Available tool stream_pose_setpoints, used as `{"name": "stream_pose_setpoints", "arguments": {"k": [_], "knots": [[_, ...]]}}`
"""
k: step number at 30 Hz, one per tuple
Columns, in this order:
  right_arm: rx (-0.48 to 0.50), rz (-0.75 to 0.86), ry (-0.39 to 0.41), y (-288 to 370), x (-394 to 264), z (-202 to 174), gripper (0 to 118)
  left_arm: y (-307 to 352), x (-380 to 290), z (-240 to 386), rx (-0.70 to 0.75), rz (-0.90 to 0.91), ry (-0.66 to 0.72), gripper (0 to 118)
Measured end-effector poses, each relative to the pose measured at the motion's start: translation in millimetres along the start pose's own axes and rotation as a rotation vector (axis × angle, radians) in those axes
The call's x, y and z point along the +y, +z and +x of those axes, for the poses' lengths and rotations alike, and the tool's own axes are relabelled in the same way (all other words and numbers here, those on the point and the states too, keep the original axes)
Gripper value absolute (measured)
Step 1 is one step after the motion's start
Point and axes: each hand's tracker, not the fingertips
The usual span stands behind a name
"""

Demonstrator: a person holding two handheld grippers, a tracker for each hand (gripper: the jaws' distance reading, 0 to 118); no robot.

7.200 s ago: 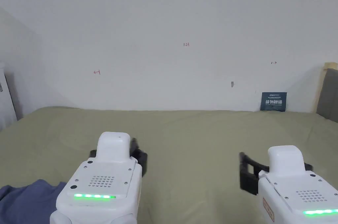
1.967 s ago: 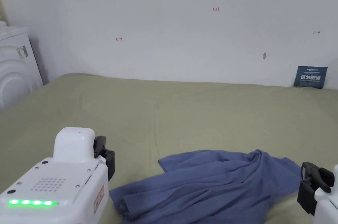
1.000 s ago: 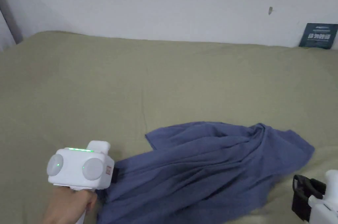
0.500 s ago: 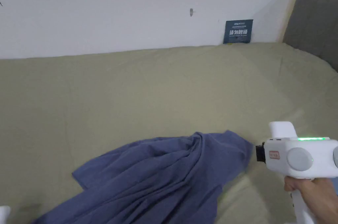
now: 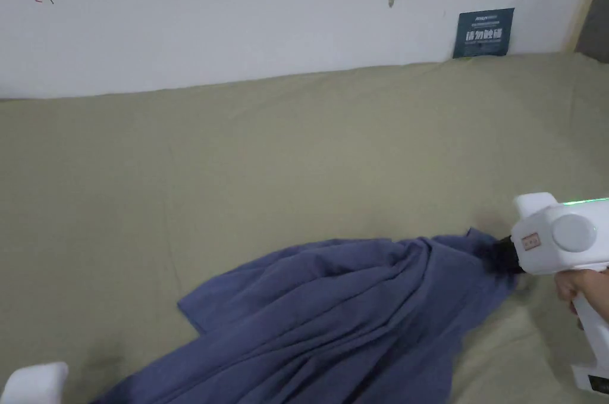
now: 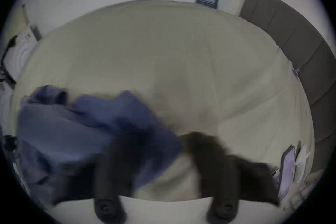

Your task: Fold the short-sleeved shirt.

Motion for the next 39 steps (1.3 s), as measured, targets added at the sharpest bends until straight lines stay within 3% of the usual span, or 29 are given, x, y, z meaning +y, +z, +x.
{"name": "stream_pose_setpoints", "arguments": {"k": [4,9,16,25,32,39], "knots": [[-0.041,0.032,0.042,42,-10,-9,6,14,4,-7,-0.026,0.007,0.035,5],[-0.002,0.153,-0.055,120,-8,9,6,58,20,-19,0.003,0.104,0.035,5],[0.026,0.340,-0.024,237,4,18,7,154,62,-47,0.118,0.284,0.027,5],[0.033,0.537,-0.061,356,33,19,7,292,112,-48,0.124,0.522,0.058,5],[-0.018,0.584,-0.046,377,63,14,7,325,154,-42,0.155,0.582,0.049,5],[-0.054,0.602,-0.044,362,115,4,7,307,208,-35,0.194,0.590,0.047,5]]}}
